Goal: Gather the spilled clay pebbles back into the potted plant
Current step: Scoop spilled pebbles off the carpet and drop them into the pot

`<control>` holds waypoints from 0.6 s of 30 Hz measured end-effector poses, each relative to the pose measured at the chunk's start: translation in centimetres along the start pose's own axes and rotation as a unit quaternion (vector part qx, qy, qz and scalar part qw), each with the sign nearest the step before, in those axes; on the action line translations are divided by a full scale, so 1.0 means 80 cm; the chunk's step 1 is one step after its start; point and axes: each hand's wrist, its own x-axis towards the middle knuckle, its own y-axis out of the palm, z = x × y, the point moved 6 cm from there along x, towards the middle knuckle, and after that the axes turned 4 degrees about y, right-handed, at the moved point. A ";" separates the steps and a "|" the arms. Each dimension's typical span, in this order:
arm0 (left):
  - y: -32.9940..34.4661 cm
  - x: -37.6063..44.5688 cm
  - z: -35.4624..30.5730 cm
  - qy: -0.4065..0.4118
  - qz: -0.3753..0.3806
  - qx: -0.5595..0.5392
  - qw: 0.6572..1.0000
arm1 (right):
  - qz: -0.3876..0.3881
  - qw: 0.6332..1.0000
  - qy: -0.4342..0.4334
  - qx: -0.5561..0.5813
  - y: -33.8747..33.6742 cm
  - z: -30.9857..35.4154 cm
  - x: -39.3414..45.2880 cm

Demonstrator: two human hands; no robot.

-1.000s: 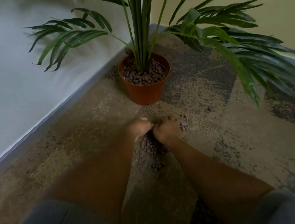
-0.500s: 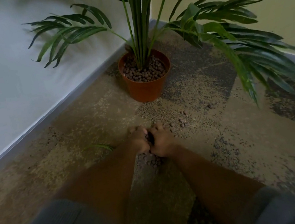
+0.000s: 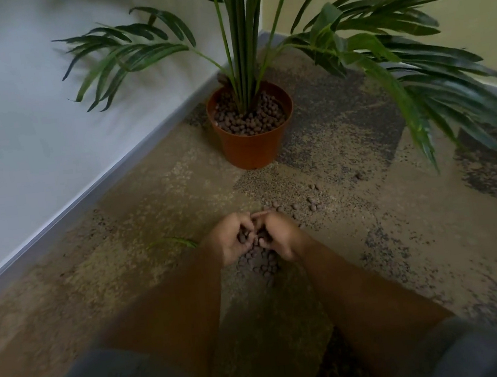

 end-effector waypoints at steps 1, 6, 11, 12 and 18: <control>-0.001 -0.001 0.003 0.009 -0.008 -0.056 0.998 | 0.014 0.999 0.008 0.043 0.001 -0.002 -0.002; -0.004 -0.001 0.016 0.004 -0.047 -0.237 0.970 | 0.026 0.966 0.043 0.252 0.000 -0.012 0.001; -0.005 0.011 0.012 0.030 -0.104 -0.300 0.948 | 0.075 0.906 0.049 0.414 0.011 -0.007 -0.001; -0.005 0.012 0.011 0.033 -0.111 -0.302 0.946 | 0.079 0.892 0.050 0.443 0.011 -0.007 -0.001; -0.006 0.009 0.008 0.057 -0.116 -0.321 0.938 | 0.067 0.857 0.036 0.510 0.008 -0.002 -0.004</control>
